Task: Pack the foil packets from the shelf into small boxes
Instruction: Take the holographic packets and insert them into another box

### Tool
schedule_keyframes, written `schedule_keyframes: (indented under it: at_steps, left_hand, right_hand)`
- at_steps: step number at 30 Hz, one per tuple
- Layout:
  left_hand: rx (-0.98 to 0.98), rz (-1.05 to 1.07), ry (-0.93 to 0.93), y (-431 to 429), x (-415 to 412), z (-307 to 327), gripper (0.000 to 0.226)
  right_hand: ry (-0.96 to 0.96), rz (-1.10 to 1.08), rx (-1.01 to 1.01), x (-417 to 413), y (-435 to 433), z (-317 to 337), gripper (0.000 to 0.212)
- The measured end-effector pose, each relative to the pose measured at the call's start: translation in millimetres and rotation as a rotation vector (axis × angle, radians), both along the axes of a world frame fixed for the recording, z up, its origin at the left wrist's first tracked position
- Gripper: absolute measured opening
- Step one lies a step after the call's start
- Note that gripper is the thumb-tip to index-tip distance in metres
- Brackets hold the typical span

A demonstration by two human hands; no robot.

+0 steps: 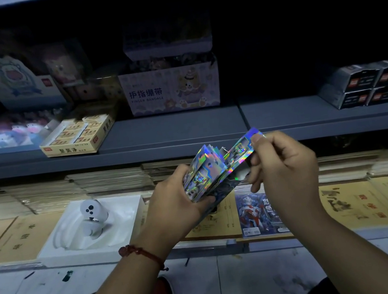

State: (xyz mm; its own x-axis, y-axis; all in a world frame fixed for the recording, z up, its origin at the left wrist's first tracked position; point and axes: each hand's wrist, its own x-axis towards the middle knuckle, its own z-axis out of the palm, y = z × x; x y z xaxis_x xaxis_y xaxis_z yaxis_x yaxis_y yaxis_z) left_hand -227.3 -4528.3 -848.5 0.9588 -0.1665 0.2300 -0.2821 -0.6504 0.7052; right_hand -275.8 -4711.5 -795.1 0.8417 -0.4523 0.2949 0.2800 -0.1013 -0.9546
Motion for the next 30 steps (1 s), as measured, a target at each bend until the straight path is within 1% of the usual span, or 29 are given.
schedule_keyframes:
  at_steps: [2, 6, 8, 15, 20, 25, 30]
  left_hand:
    - [0.003, -0.002, 0.002, -1.0, -1.2, 0.9, 0.048]
    - [-0.009, 0.000, 0.002, -0.9, -2.6, 0.7, 0.047]
    - [-0.002, 0.006, 0.001, -0.9, -2.4, 0.8, 0.047]
    - [-0.014, 0.023, -0.003, -5.5, -4.4, 2.4, 0.047]
    - [0.067, 0.001, -0.013, -0.6, -2.7, 0.5, 0.048]
    - [-0.024, 0.059, 0.035, 8.4, 3.5, -6.1, 0.049]
    - [-0.118, 0.067, 0.049, 11.5, 2.7, -3.9, 0.050]
  right_hand:
    - [0.010, 0.037, 0.043, 0.8, 3.5, -2.1, 0.036]
    - [0.138, 0.174, -0.064, 4.9, 9.3, -11.4, 0.026]
    - [0.160, 0.194, -0.066, 6.2, 8.7, -14.5, 0.027]
    - [0.069, 0.134, -0.020, 5.4, 8.2, -7.5, 0.030]
    - [-0.026, 0.033, 0.083, 7.0, -9.7, 3.7, 0.025]
    - [-0.062, -0.099, 0.181, 11.2, -36.1, 6.4, 0.020]
    - [-0.129, -0.164, 0.179, 12.4, -44.7, 8.2, 0.016]
